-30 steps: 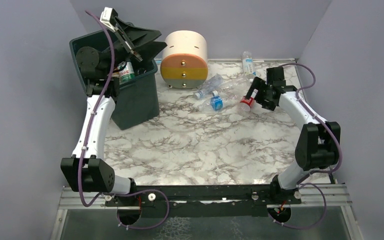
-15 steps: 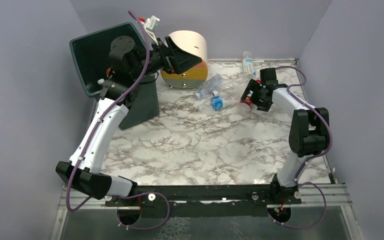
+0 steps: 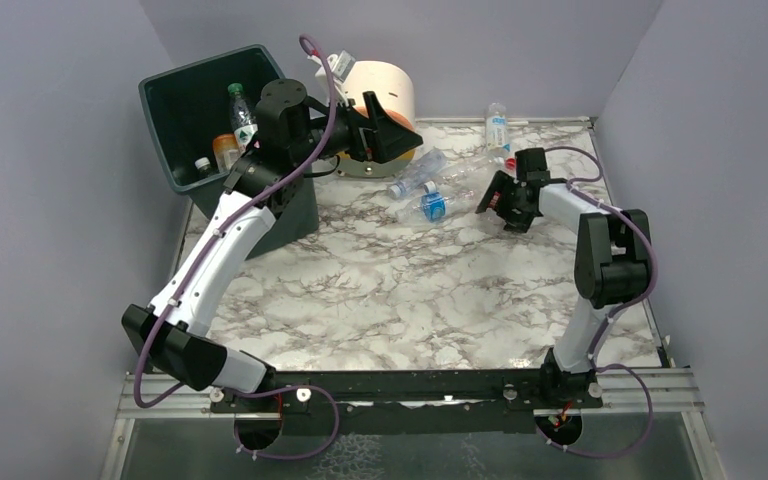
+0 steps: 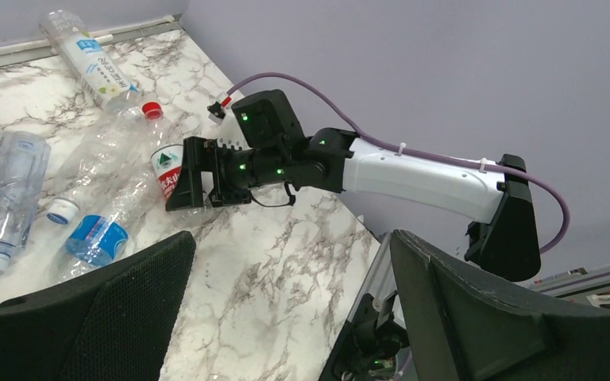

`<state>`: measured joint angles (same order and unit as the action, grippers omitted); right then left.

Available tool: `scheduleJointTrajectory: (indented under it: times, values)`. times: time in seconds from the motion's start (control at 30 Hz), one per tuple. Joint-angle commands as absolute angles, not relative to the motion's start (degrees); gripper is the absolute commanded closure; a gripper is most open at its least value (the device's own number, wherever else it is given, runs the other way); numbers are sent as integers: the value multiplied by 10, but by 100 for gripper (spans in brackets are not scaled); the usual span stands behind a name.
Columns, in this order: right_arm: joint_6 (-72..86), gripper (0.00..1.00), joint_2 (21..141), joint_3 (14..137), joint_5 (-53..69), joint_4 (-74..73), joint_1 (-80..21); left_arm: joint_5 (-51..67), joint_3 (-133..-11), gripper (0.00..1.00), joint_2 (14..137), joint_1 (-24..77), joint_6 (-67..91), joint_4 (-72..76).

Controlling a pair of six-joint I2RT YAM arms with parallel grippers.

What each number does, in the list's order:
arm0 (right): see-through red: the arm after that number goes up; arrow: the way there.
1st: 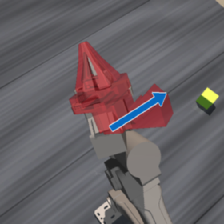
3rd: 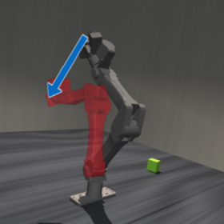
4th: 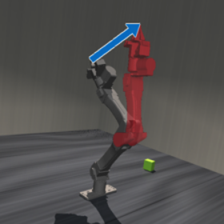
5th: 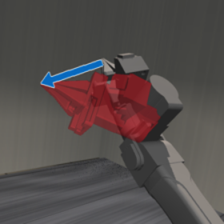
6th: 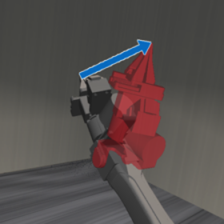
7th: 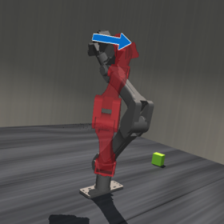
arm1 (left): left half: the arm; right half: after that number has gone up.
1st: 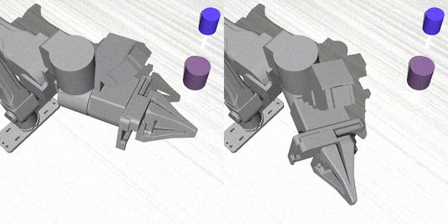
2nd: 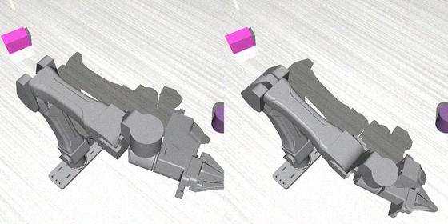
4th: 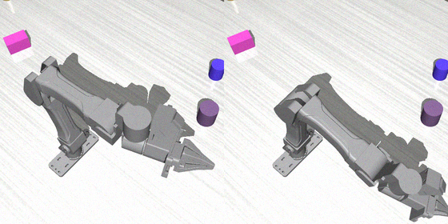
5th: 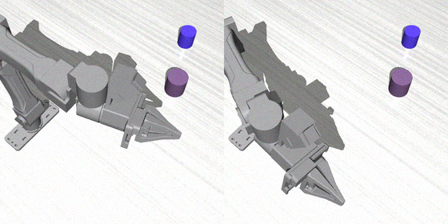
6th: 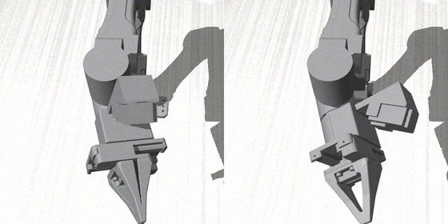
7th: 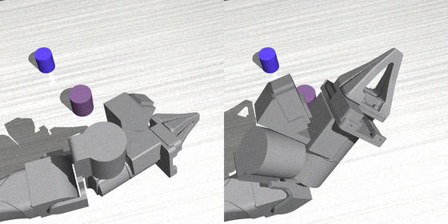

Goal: Put the plastic bottles in the bin
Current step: Pick up the plastic bottle at the center of the board.

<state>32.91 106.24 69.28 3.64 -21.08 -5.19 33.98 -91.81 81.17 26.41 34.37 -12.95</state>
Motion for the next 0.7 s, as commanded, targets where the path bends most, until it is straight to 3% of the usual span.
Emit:
scheduleJointTrajectory:
  times: [0.0,0.37,0.67]
  values:
    - [333,16,1075,679,59,-179,-53,325,-923,1,819,273,330,-126]
    - [330,45,1007,613,79,-158,-52,321,-932,1,826,280,327,-140]
    - [316,52,907,600,102,-185,-53,323,-940,1,832,281,324,-146]
